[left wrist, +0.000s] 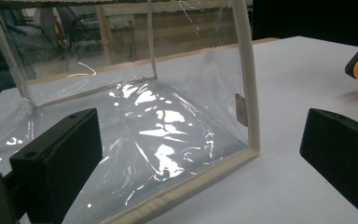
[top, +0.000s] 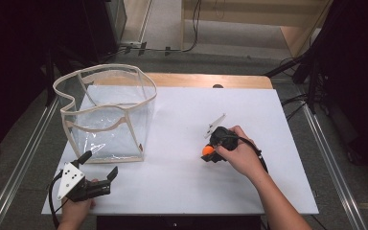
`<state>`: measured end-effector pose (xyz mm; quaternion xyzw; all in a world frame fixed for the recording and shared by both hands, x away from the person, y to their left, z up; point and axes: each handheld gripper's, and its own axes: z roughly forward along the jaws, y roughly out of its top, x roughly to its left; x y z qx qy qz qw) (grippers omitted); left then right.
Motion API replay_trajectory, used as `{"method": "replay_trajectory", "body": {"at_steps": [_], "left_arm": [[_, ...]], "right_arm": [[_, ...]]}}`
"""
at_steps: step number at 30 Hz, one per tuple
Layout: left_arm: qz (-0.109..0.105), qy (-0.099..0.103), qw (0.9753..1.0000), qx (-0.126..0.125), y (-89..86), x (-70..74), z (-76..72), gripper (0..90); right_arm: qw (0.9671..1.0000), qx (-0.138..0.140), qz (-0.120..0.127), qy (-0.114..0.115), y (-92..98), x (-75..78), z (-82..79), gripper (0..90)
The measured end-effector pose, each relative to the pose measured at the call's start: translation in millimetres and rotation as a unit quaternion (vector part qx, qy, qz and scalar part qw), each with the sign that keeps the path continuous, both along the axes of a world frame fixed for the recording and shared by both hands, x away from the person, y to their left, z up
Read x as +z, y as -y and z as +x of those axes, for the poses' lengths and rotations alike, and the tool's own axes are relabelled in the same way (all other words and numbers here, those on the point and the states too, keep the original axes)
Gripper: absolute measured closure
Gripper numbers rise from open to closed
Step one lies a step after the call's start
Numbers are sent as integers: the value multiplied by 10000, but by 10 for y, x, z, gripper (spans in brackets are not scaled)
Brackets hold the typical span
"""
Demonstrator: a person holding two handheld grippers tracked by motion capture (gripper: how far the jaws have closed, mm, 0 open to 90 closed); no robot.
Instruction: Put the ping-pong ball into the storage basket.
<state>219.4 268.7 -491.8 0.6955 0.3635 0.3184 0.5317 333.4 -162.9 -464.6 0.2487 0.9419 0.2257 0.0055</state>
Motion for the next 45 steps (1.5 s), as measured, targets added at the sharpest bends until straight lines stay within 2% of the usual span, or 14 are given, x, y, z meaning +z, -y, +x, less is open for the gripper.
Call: {"method": "replay_trajectory", "body": {"at_steps": [19,20,45], "left_arm": [[6,2,10000,0,0,0,2,0],[5,3,10000,1,0,0,2,0],[15,10,10000,22,6,-1,3,0]], "right_arm": [[9999,144,29,-24,-199,66,48,472],[9997,242,23,14,-220,78,63,472],[9993,375,31,-1,-425,136,112,472]]}}
